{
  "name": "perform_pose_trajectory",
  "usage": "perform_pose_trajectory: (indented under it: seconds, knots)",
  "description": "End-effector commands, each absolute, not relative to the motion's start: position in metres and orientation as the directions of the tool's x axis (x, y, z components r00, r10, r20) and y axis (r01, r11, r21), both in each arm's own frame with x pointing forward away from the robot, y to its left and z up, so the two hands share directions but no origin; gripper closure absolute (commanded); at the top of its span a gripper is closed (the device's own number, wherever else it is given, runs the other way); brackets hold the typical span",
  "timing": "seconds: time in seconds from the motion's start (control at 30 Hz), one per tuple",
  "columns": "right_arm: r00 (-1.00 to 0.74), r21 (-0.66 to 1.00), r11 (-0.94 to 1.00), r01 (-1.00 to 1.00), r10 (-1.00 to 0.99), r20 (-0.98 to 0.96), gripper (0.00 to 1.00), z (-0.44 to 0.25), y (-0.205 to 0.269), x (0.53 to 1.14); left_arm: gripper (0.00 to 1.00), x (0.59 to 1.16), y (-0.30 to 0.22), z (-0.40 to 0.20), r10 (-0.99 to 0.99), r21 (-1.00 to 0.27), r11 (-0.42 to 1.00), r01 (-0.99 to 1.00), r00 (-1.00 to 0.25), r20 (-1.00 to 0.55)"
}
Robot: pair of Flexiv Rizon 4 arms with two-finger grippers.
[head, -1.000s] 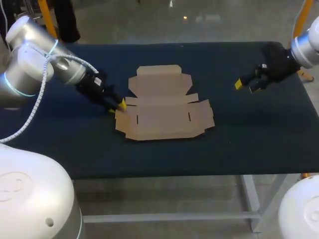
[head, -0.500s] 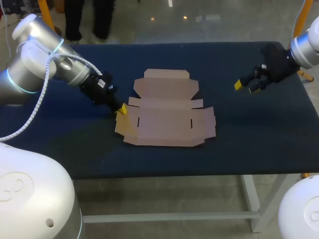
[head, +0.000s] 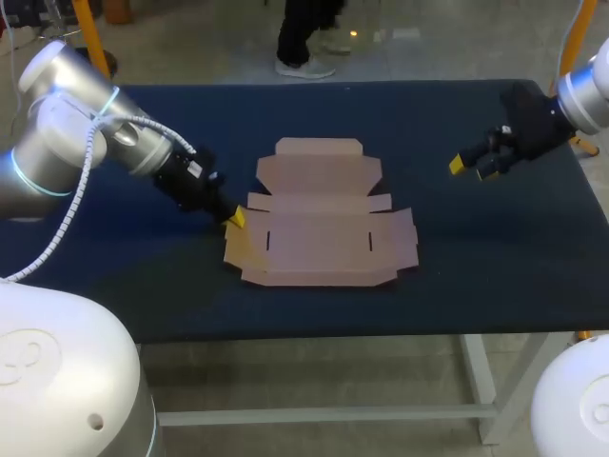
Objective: Assemble the packaging by folding the flat box into shape, placing the metal phone stand inside, and closing the box properly
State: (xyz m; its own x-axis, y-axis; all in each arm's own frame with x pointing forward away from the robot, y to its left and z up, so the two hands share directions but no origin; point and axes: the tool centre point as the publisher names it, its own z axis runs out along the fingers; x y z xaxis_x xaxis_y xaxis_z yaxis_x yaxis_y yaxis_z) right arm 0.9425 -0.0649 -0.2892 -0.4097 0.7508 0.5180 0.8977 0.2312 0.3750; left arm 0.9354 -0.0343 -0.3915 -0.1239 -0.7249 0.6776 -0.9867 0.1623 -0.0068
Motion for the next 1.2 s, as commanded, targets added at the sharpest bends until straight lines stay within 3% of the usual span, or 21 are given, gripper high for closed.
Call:
perform_pose_trajectory:
  seconds: [0.03, 0.43, 0.47, 0.53, 1.2]
  knots:
    - [-0.413, 0.376, 0.233, 0.897, 0.746, 0.523, 0.00, -0.289, -0.067, 0.941, 1.00, 0.931, -0.032, -0.391, -0.729, -0.008, 0.154, -0.988, -0.119, 0.675]
    - [-0.413, 0.373, 0.234, 0.898, 0.743, 0.528, 0.00, -0.290, -0.065, 0.942, 1.00, 0.935, -0.034, -0.389, -0.727, -0.012, 0.172, -0.985, -0.135, 0.673]
    - [-0.412, 0.372, 0.234, 0.898, 0.743, 0.528, 0.00, -0.290, -0.065, 0.942, 0.84, 0.935, -0.034, -0.389, -0.727, -0.011, 0.174, -0.985, -0.136, 0.673]
    - [-0.411, 0.371, 0.233, 0.899, 0.743, 0.529, 0.00, -0.291, -0.064, 0.941, 0.00, 0.937, -0.034, -0.389, -0.728, -0.011, 0.174, -0.985, -0.136, 0.672]
    - [-0.440, 0.419, 0.230, 0.878, 0.733, 0.519, 0.00, -0.294, -0.063, 0.953, 0.03, 0.949, -0.017, -0.316, -0.795, -0.197, 0.101, -0.975, -0.198, 0.573]
